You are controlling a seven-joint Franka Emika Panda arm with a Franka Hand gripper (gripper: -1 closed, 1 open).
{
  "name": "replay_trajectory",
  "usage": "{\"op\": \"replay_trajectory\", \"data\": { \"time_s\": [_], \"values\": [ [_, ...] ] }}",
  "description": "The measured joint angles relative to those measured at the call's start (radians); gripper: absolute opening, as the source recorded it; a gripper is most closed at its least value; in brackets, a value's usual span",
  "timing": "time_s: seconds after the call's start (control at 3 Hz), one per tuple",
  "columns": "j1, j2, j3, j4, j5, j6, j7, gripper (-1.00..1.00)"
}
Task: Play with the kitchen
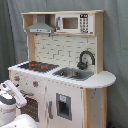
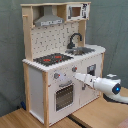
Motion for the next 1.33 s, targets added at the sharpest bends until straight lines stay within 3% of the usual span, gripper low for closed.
{"op": "replay_trajectory", "data": {
  "time_s": [1.33],
  "values": [
    [-0.017,-0.017,0.065,0.016,0.000,0.000,0.458,1.00]
  ]
}}
